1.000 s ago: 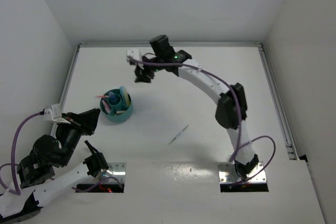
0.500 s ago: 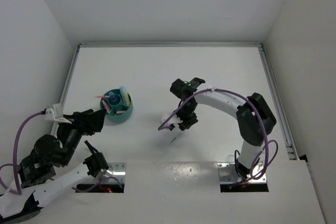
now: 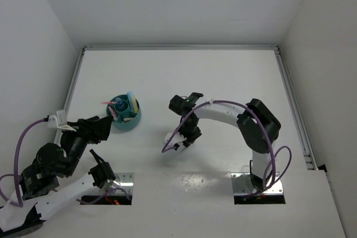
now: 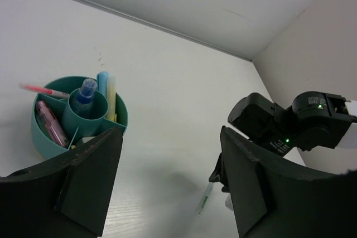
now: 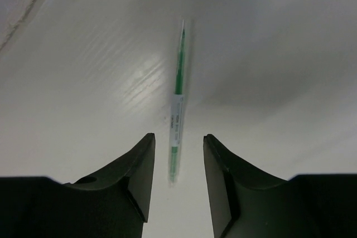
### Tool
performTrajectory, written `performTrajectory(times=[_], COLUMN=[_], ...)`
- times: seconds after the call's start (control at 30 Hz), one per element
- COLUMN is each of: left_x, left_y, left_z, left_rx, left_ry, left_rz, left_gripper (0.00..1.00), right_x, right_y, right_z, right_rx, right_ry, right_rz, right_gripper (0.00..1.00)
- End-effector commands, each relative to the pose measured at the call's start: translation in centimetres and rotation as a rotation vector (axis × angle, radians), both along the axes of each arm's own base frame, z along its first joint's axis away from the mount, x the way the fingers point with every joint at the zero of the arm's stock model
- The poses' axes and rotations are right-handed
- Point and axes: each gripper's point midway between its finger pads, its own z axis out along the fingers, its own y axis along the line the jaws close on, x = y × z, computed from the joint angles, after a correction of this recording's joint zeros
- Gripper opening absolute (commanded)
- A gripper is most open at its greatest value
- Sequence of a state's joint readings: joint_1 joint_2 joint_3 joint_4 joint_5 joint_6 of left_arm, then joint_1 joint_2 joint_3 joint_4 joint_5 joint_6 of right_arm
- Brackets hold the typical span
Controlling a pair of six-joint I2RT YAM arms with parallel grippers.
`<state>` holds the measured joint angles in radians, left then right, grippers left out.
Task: Sort the stationery into containers
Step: Pick up the pen from the center of the board.
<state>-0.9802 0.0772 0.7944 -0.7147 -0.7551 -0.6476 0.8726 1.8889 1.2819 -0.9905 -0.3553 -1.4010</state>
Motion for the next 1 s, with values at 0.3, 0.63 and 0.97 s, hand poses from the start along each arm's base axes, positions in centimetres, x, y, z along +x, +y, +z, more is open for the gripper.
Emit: performTrajectory(times=[0.3,0.63,0.97], left_x=[-0.1,-0.2,-0.3], left_y=[0.3,0.4,0.6], left_z=[0.9,1.0,1.0], left_rx=[-0.027,-0.034,-0.042], left_ry=[-0.028,-0.033,-0.038], left_rz=[0.006,0.006,0.006], left_gripper=[0.76,0.76,0.76], right_x=[-0.7,-1.8,-1.1], right_y=[1.5,1.2,1.3], right_z=[-1.8,-2.9,-4.5], right_rx=[-0.059,-0.128,-0.146], right_ry=[-0.095,-0.173,-0.32], right_rz=[0.035,0.032,0.01], right_gripper=[0.38,0.35,0.28])
